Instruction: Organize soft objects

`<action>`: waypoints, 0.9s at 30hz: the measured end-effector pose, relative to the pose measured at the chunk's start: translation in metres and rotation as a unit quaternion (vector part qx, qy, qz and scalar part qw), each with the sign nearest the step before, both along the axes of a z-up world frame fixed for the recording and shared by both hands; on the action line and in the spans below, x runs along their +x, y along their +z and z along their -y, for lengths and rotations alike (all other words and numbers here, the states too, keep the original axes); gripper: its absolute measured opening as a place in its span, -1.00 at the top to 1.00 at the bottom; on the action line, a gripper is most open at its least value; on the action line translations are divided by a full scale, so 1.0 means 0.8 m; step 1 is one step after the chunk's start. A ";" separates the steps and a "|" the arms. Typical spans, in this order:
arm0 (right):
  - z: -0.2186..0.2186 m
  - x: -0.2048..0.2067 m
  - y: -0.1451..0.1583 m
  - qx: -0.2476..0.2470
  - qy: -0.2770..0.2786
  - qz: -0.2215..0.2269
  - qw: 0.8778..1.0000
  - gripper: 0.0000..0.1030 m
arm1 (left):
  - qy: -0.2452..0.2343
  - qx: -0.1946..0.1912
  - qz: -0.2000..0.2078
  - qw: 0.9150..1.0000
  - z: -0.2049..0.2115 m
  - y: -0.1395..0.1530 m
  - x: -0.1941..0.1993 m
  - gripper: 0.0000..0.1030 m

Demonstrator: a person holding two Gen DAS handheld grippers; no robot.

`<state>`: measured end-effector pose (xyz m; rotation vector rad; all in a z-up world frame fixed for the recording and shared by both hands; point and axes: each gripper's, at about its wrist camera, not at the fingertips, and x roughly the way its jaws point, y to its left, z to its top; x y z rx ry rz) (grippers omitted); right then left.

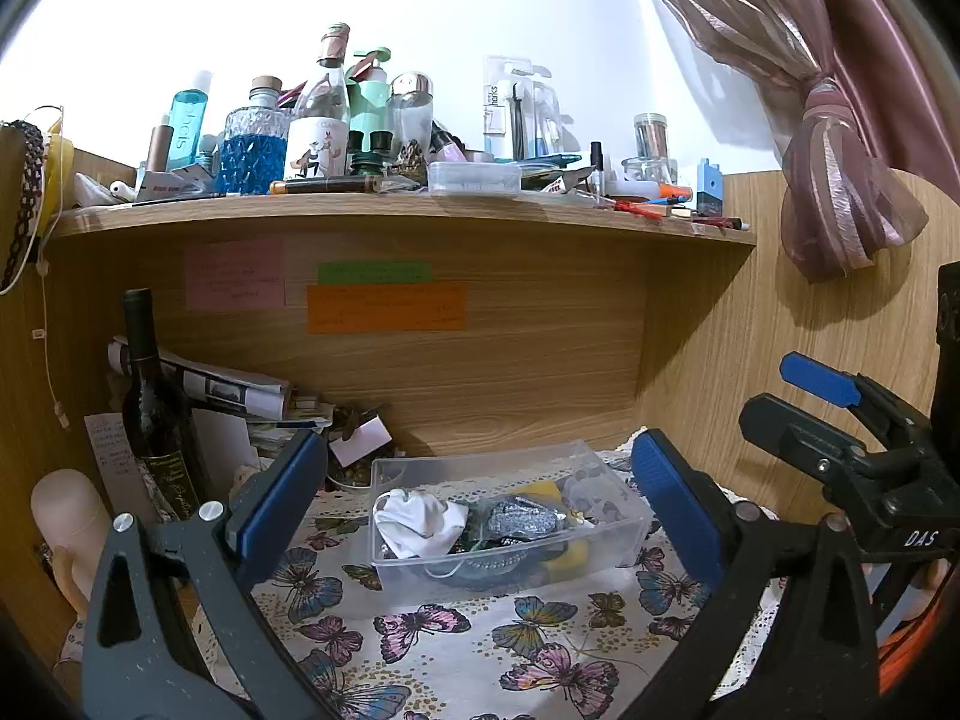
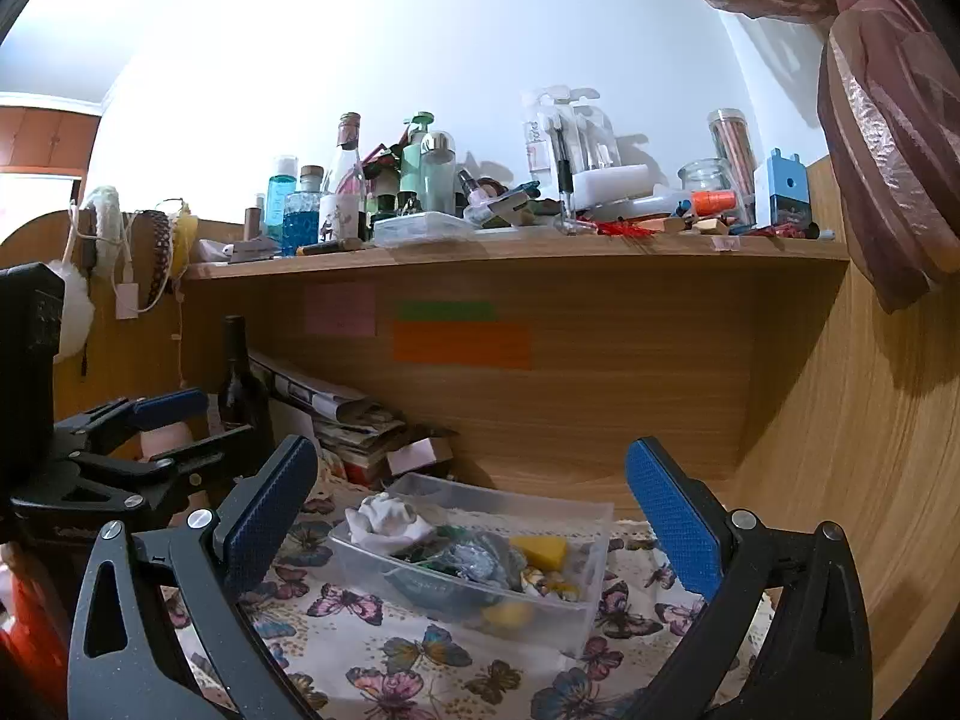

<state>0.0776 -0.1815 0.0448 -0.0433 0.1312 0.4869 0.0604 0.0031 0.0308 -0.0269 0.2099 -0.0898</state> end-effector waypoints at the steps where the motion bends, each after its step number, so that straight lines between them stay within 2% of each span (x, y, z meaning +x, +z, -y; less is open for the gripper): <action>1: -0.001 0.000 0.000 0.000 0.001 0.000 1.000 -1.00 | 0.001 0.000 0.000 1.000 0.000 0.000 0.000 -1.00; 27: -0.007 0.001 -0.002 -0.001 -0.001 -0.003 1.000 -1.00 | 0.004 -0.007 0.003 1.000 0.006 0.002 -0.003 -1.00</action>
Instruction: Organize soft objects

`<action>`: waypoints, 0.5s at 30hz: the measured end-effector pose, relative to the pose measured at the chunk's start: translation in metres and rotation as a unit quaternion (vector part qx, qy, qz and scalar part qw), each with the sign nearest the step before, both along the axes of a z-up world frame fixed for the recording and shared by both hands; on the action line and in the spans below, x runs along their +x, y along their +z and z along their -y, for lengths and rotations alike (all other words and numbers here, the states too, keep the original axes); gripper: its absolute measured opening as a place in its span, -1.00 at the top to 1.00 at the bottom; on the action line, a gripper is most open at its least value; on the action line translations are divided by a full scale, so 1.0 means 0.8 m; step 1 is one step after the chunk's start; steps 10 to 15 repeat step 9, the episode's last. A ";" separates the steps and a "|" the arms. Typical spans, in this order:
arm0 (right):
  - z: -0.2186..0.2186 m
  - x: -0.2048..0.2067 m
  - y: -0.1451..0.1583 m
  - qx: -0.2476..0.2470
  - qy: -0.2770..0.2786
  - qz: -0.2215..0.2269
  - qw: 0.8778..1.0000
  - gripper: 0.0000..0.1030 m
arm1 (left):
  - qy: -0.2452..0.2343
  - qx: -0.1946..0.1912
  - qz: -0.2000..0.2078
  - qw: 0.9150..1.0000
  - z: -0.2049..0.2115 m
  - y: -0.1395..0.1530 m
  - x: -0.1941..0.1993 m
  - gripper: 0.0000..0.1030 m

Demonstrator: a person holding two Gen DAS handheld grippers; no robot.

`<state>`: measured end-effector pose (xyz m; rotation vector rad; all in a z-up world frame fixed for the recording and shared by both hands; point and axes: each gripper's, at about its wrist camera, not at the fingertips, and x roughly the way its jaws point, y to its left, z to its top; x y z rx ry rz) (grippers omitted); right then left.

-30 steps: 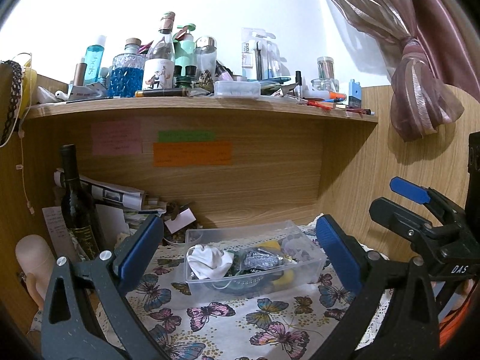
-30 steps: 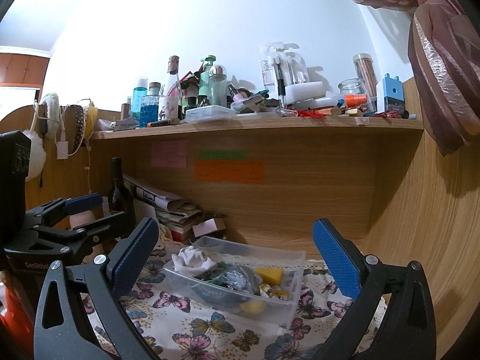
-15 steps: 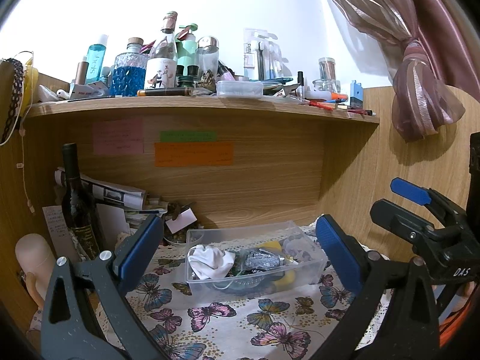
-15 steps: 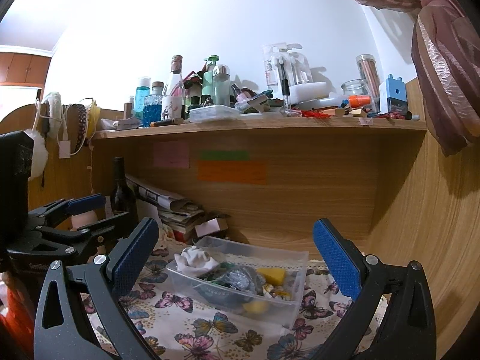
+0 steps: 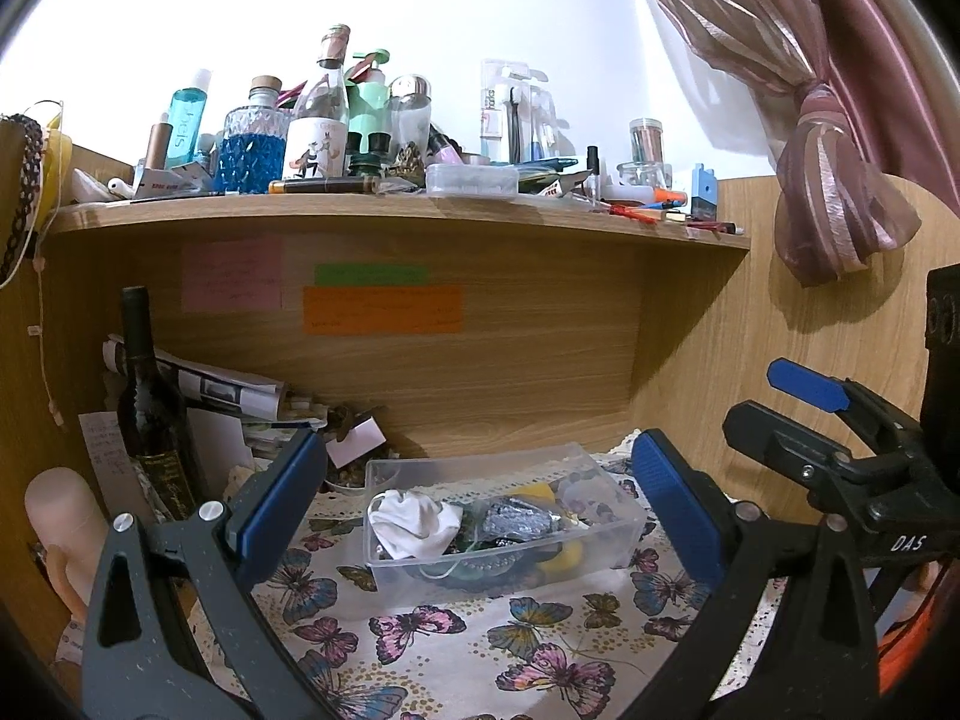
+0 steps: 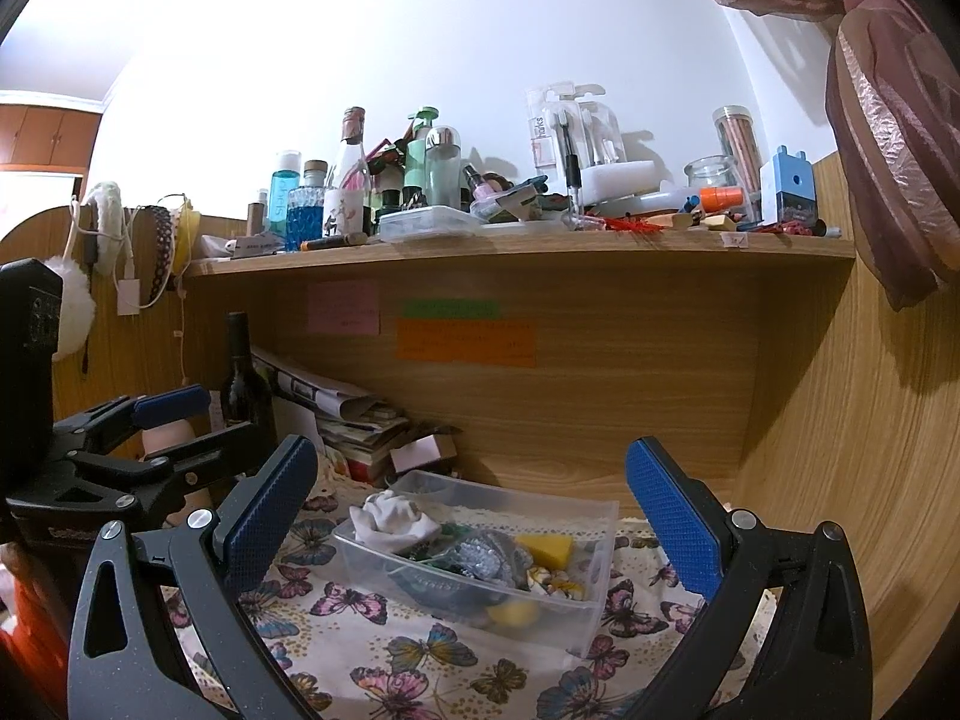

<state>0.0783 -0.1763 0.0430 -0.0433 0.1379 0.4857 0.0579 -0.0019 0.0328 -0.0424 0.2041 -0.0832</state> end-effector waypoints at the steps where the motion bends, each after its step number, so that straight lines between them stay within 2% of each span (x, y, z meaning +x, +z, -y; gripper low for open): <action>1: 0.000 0.000 0.000 0.000 0.000 0.000 1.000 -1.00 | -0.001 -0.001 -0.001 1.000 0.000 0.000 0.000 -1.00; 15: -0.001 0.005 -0.006 0.001 -0.003 -0.007 1.000 -1.00 | -0.003 -0.001 -0.004 1.000 0.001 0.000 0.001 -1.00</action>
